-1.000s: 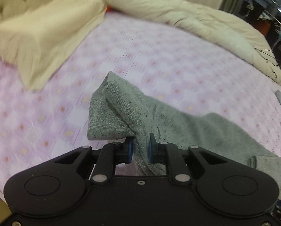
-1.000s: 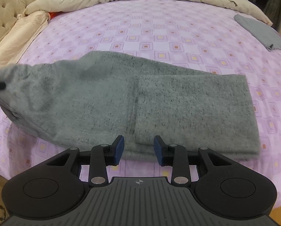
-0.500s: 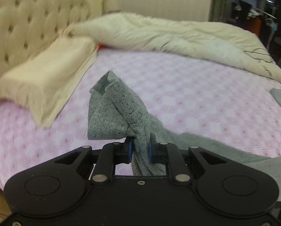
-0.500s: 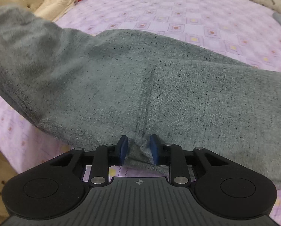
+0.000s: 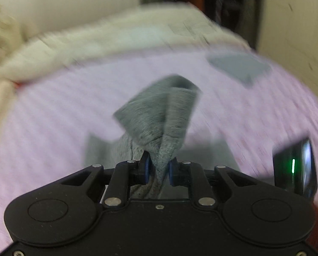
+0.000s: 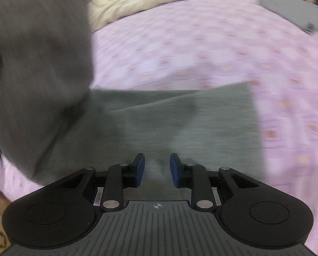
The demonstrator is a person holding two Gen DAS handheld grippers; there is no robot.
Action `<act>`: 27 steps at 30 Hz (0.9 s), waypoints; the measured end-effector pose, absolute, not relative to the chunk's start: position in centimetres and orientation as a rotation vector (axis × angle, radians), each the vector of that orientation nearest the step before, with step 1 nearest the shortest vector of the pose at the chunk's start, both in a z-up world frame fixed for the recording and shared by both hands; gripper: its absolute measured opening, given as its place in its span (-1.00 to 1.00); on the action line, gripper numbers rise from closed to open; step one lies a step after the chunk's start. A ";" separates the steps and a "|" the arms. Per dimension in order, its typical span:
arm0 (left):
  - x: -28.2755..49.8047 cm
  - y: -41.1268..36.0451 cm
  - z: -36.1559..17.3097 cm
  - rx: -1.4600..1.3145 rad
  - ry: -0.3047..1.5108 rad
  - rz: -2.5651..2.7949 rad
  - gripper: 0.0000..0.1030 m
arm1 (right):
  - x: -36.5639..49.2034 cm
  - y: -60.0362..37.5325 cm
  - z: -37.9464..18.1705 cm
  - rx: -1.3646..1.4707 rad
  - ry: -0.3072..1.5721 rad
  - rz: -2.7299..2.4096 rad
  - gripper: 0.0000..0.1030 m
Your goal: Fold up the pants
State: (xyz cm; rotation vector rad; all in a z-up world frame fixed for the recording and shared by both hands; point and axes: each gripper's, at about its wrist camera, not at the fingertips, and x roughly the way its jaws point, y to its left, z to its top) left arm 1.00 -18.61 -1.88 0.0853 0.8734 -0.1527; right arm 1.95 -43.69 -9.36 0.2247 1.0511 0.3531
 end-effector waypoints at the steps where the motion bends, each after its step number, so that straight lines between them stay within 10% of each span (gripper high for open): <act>1: 1.3 -19.9 -3.7 0.096 0.931 -0.181 -0.49 | 2.1 -44.8 -9.7 0.233 1.067 0.332 -0.49; 21: -3.4 -19.5 -5.6 0.053 1.045 -0.240 -0.47 | 1.9 -53.3 -9.5 0.635 1.048 0.225 -0.47; 27: -3.8 -15.0 -7.7 -0.068 1.174 -0.085 -0.48 | 1.9 -52.4 -8.9 0.674 0.993 0.321 0.23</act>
